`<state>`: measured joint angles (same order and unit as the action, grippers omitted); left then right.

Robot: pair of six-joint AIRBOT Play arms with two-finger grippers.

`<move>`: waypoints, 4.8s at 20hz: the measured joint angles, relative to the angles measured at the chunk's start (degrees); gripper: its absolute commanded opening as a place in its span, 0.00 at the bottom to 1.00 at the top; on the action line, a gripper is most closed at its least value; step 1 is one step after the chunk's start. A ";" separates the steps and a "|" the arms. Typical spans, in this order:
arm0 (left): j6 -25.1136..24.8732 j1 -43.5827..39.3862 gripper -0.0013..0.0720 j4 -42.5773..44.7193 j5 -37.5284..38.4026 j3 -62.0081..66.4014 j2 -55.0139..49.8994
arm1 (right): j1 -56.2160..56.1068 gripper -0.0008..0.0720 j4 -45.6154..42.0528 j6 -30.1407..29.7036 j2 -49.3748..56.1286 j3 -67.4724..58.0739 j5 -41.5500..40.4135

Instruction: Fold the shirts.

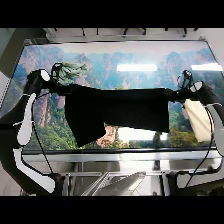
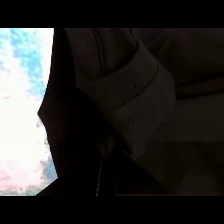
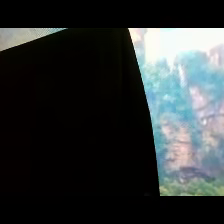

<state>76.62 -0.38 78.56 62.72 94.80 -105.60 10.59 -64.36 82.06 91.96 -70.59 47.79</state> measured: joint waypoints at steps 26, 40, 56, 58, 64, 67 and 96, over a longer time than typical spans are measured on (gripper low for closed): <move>-0.55 16.48 0.93 -22.47 10.80 -48.04 25.75 | 4.22 0.98 7.19 -1.49 -17.31 -2.84 32.04; -3.19 4.72 0.04 -31.78 -1.05 -56.04 26.03 | 4.26 0.98 7.54 -2.60 -17.79 -2.69 32.37; 7.06 16.15 0.04 -17.51 25.77 -62.45 60.74 | 11.32 0.98 1.88 -8.09 -16.26 12.79 32.57; 7.39 16.35 0.04 -17.27 26.62 -60.70 59.10 | 12.81 0.98 3.06 -9.22 -14.01 13.09 32.76; 7.58 16.55 0.04 -16.76 27.56 -52.02 51.71 | 14.71 0.98 4.79 -12.09 -7.61 14.69 32.96; 7.28 16.55 0.04 -16.61 27.43 -50.14 49.68 | 14.82 0.98 5.70 -13.25 -6.60 17.59 31.63; 5.84 16.02 0.04 -14.97 20.41 -36.65 38.56 | 9.57 0.05 -3.85 -1.57 -37.51 23.15 32.61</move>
<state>82.46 15.64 63.59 83.13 58.15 -67.05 20.16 -68.20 80.49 54.46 -47.44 80.40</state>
